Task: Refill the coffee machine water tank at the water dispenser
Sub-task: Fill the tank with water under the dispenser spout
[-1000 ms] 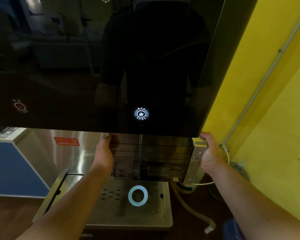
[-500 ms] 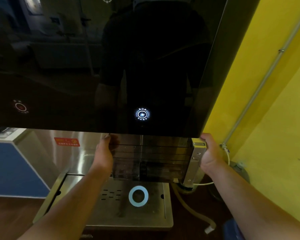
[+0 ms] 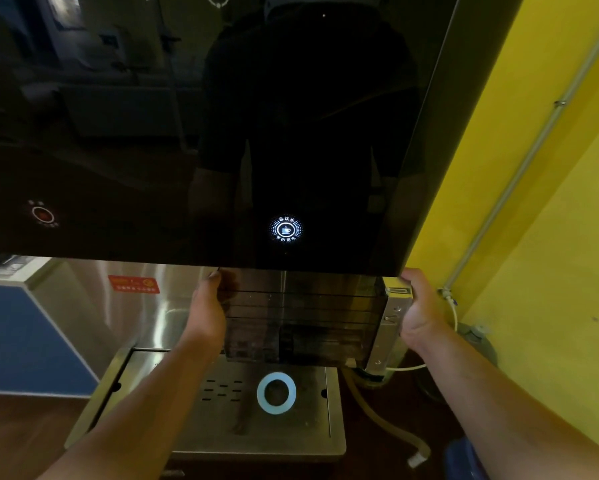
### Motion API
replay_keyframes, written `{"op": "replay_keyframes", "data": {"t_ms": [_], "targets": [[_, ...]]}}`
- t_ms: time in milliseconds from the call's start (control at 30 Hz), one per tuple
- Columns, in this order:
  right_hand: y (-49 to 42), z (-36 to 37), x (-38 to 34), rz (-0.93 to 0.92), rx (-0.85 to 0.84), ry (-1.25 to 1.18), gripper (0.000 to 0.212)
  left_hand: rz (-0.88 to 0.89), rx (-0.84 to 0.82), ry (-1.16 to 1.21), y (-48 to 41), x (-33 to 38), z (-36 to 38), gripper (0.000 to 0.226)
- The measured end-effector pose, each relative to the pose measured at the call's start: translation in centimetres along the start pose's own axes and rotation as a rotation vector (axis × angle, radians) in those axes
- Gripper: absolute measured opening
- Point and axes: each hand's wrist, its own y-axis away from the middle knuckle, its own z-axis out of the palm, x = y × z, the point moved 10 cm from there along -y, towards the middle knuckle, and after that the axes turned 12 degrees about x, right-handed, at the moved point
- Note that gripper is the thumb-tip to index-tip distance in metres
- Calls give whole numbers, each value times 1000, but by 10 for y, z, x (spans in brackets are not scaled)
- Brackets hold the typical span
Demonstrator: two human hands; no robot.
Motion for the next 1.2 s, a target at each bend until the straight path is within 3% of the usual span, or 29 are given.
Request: {"op": "replay_keyframes", "data": {"t_ms": [200,667,867,1200], "targets": [[0,-1,1,-10,8,24,62,-18,3,6,0,-1,0,32],[3,1,-1,-16,31,5,73,25,9,-24,7,12,-1,35],[-3,-4,3,-30,26,-14,56,23,14,-5,13,16,0,38],[-13,-7,10,24,4,-77,49,47,9,12,19,26,3,38]]}}
